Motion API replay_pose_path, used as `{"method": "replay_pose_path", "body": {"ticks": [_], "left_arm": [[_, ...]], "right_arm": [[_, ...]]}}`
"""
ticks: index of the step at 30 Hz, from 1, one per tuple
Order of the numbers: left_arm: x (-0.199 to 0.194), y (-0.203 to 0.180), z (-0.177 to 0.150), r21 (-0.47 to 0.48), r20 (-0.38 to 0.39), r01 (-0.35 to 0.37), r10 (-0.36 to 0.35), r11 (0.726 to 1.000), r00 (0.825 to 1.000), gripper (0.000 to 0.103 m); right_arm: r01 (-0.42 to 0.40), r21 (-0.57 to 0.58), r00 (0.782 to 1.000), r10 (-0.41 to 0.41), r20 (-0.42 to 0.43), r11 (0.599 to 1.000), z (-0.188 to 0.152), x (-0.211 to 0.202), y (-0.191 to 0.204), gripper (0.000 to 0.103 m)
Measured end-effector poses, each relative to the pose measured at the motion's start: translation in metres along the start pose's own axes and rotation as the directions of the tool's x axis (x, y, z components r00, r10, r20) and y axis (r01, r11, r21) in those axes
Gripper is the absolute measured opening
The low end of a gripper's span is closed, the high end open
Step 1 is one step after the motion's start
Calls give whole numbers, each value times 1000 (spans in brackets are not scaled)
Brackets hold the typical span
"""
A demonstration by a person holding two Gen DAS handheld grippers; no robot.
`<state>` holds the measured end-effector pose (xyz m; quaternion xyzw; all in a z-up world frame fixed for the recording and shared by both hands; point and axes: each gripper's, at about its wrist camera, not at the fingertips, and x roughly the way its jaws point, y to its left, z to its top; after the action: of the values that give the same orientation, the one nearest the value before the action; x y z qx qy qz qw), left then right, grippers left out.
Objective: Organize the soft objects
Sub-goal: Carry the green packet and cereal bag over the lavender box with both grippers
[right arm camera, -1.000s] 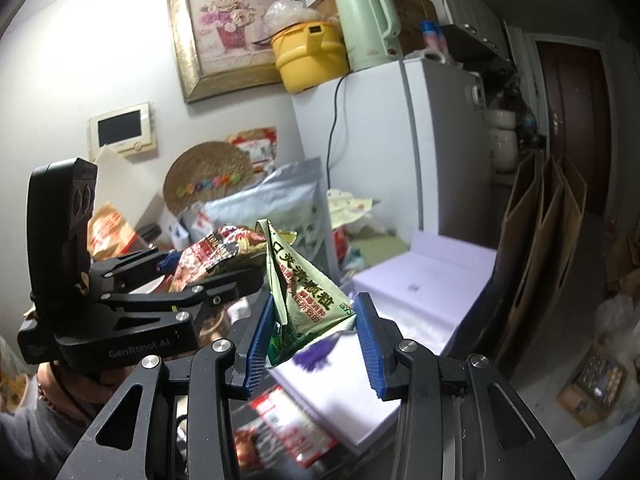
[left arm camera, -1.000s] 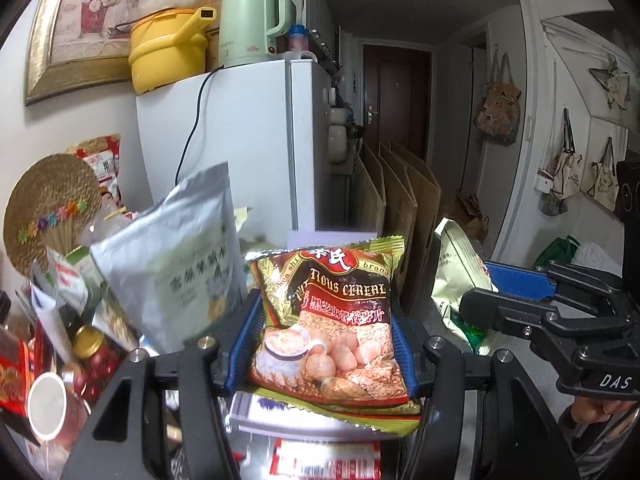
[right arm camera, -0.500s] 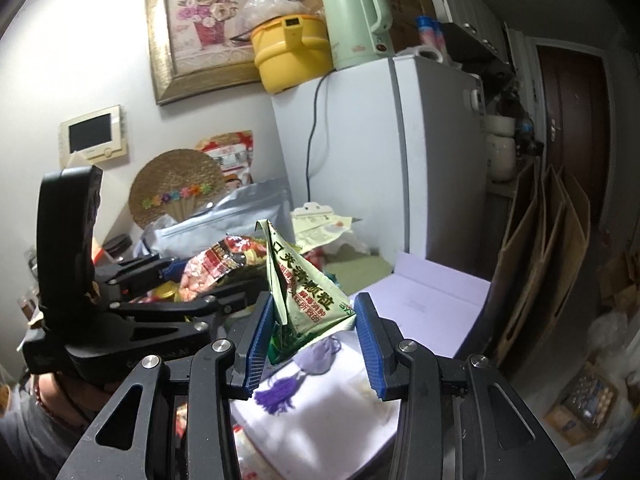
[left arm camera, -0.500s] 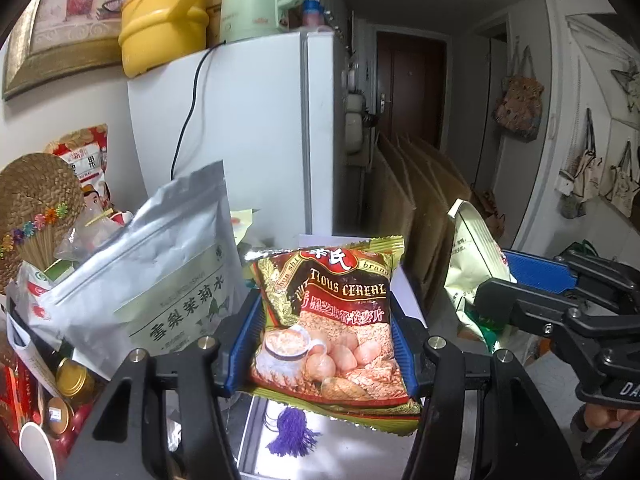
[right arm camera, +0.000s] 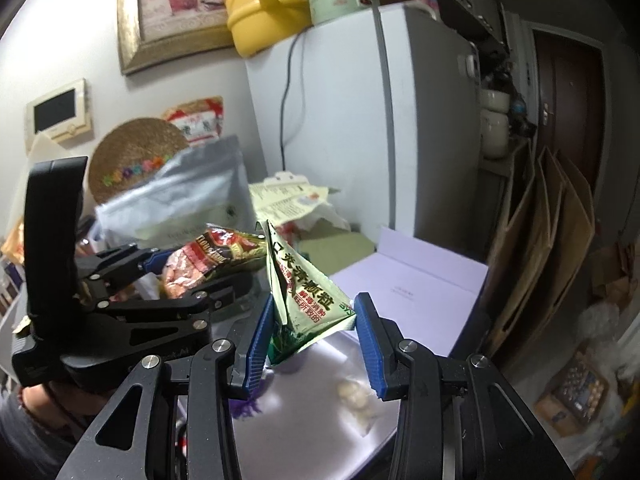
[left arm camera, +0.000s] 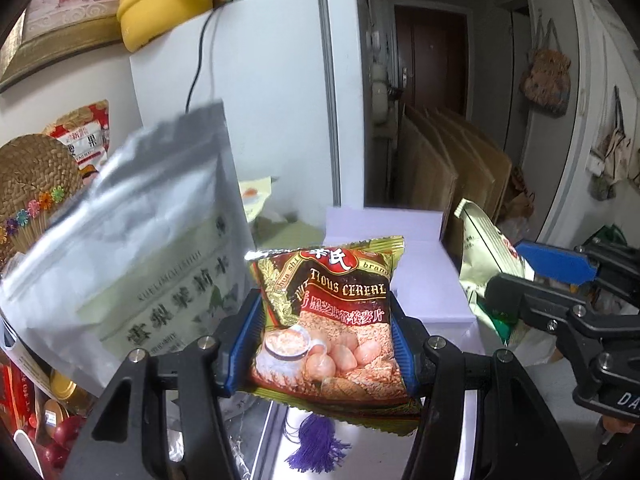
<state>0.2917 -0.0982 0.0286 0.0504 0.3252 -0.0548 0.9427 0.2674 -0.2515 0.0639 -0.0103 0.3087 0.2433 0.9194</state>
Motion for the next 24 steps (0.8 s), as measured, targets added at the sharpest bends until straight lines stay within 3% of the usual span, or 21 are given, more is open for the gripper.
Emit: {"method": "replay_pose_path", "body": {"ticks": [15, 24], "left_arm": [[56, -16, -49, 6, -179, 25, -24, 1000, 983, 57], [84, -19, -75, 10, -295, 40, -35, 999, 955, 57]], "right_arm": [[29, 56, 982, -18, -187, 998, -50, 55, -16, 40], [28, 121, 967, 4, -254, 992, -74, 70, -25, 40]]}}
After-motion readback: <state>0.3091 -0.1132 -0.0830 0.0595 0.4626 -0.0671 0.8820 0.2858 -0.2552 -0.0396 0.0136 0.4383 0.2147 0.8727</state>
